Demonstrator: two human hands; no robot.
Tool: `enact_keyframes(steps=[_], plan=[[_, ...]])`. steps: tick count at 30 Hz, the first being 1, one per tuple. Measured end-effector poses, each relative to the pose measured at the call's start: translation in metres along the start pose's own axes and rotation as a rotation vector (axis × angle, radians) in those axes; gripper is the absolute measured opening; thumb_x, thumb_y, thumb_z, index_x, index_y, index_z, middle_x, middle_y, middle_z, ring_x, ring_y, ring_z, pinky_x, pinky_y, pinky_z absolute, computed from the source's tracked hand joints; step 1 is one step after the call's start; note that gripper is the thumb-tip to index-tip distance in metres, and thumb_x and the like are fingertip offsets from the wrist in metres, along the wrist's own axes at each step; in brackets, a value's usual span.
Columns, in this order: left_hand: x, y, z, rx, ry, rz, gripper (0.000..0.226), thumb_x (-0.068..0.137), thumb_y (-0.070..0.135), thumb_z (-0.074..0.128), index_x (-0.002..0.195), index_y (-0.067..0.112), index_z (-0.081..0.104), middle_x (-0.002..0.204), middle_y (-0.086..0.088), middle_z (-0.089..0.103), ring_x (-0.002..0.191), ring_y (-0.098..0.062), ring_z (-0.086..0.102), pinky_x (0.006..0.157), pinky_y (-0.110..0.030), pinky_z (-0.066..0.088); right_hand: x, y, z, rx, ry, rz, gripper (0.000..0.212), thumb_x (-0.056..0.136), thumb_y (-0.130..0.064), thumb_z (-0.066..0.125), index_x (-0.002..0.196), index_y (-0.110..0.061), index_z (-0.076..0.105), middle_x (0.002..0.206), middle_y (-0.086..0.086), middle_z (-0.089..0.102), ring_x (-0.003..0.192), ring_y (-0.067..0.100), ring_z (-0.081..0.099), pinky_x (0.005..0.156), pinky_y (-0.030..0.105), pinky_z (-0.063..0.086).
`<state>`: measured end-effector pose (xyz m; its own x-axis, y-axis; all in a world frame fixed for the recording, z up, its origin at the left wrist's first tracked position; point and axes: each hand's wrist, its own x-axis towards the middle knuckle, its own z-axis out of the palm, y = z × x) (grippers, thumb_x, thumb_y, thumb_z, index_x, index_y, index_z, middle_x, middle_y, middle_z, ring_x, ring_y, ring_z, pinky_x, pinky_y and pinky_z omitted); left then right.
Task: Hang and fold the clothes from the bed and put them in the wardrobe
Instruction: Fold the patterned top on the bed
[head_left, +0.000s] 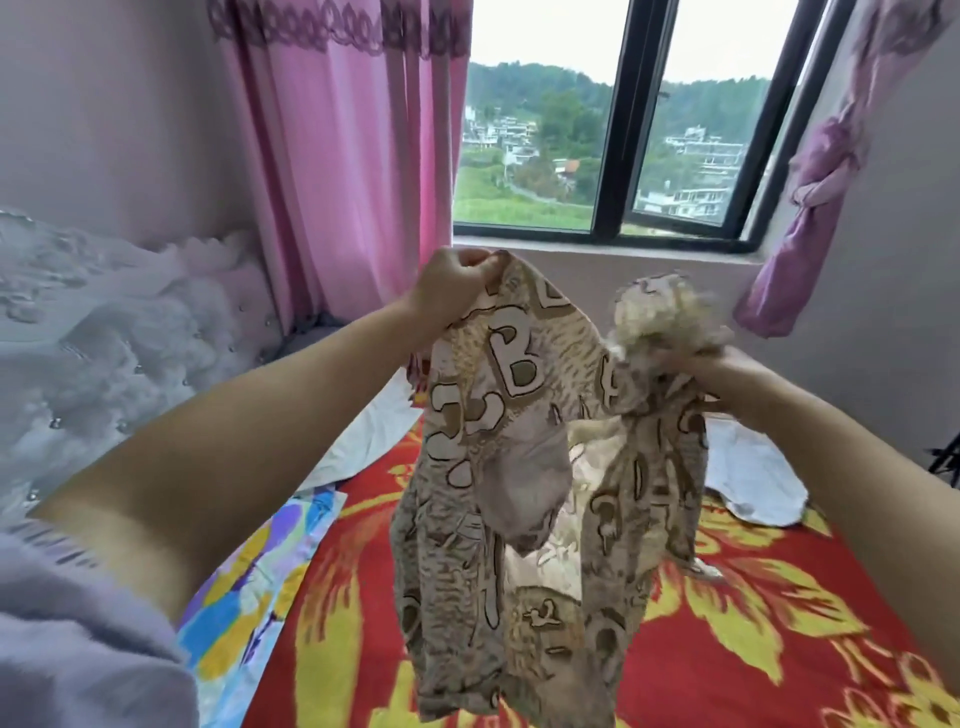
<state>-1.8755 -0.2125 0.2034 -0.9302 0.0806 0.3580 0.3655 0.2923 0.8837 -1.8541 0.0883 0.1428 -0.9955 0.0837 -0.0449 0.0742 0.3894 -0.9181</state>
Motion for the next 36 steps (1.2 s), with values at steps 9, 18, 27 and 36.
enact_keyframes(steps=[9,18,27,36], plan=[[-0.014,0.006,0.047,0.114,-0.05,0.222,0.022,0.088,0.03,0.067,0.079,0.013,0.056,0.067,0.004,0.052,0.059,-0.01,0.047,0.053,-0.016,0.039,-0.023,-0.091,0.081,-0.151,-0.044,-0.354,0.008,0.09,-0.014,0.064,0.086,-0.009,0.069,0.087,0.012,0.07,0.074,0.02,0.065,0.074,0.036,0.056],[-0.083,-0.151,0.022,0.162,-0.713,-0.355,0.047,0.086,0.015,0.068,0.13,0.016,0.053,0.125,0.001,0.059,0.109,-0.009,0.057,0.087,-0.015,0.049,-0.01,-0.132,0.044,0.528,0.223,-0.351,0.014,0.091,-0.008,0.058,0.078,-0.013,0.061,0.061,-0.004,0.068,0.056,0.01,0.066,0.058,0.025,0.057],[-0.071,-0.149,0.02,-0.024,-0.036,-0.371,0.033,0.096,0.006,0.05,0.065,0.016,0.056,0.047,0.007,0.05,0.04,-0.004,0.045,0.04,-0.015,0.035,0.012,-0.035,0.01,-0.606,0.378,-0.128,0.03,0.087,-0.015,0.059,0.115,-0.005,0.052,0.116,0.025,0.059,0.095,0.034,0.058,0.076,0.036,0.049],[-0.043,-0.06,0.052,-0.191,-0.444,-0.187,0.022,0.092,0.027,0.062,0.082,0.008,0.066,0.067,0.003,0.06,0.058,-0.006,0.055,0.056,-0.02,0.045,-0.033,-0.007,0.123,-0.261,-0.219,-0.352,0.032,0.088,-0.014,0.065,0.116,0.001,0.062,0.103,0.01,0.067,0.092,0.014,0.056,0.087,0.038,0.05]])
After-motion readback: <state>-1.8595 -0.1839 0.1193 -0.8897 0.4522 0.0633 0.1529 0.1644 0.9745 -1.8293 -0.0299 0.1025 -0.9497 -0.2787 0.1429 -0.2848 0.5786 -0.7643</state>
